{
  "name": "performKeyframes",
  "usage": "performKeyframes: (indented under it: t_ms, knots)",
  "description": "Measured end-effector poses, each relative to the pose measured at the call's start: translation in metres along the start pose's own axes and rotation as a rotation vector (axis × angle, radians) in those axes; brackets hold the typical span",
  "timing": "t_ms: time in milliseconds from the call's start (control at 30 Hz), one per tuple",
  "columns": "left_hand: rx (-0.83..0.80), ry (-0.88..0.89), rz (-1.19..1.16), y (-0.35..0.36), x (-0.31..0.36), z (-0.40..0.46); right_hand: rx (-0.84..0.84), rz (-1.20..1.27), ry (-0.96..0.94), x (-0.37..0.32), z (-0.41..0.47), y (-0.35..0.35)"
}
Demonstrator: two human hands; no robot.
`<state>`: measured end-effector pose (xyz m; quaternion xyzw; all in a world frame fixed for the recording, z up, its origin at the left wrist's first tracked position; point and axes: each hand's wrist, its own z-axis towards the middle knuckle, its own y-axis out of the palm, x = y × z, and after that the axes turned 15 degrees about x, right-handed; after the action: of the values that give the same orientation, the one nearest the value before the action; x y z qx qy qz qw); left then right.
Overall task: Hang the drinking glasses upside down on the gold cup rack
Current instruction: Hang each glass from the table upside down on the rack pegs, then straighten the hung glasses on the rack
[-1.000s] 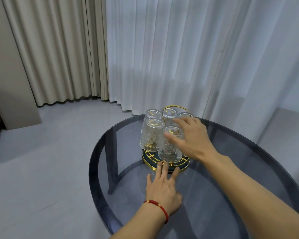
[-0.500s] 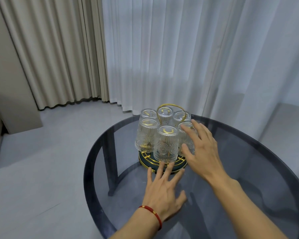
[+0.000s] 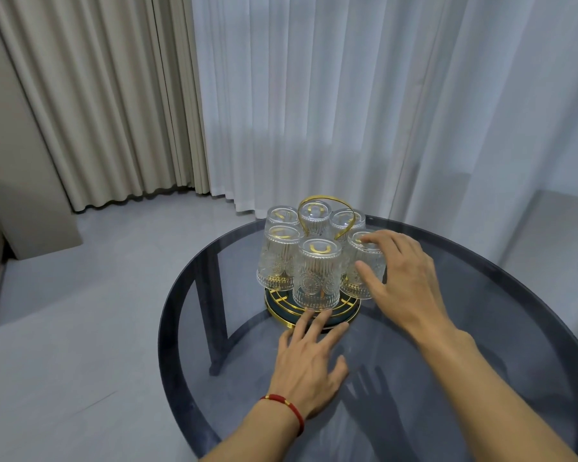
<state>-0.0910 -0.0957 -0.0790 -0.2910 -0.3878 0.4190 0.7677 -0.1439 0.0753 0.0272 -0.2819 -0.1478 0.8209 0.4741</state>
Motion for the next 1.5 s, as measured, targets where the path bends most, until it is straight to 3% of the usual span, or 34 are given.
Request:
performKeyframes:
  t_ms: [367,733,1233,1300,1500]
  knots:
    - [-0.011,-0.019,-0.025,0.001,-0.002,0.001,-0.089,0.174,0.037,-0.004,0.001,-0.001]
    - [-0.025,-0.019,-0.019,0.004,-0.005,0.001,-0.020,0.272,0.160,0.004,0.002,-0.002]
    - [0.006,-0.028,-0.082,0.001,-0.012,0.003,-0.048,0.371,0.234,0.003,0.037,-0.009]
    - [0.008,-0.027,-0.088,0.001,-0.012,0.003,-0.107,0.334,0.282,0.004,0.059,-0.003]
    - [0.034,-0.027,-0.076,0.000,-0.010,0.002,-0.547,0.312,0.355,0.008,0.104,0.027]
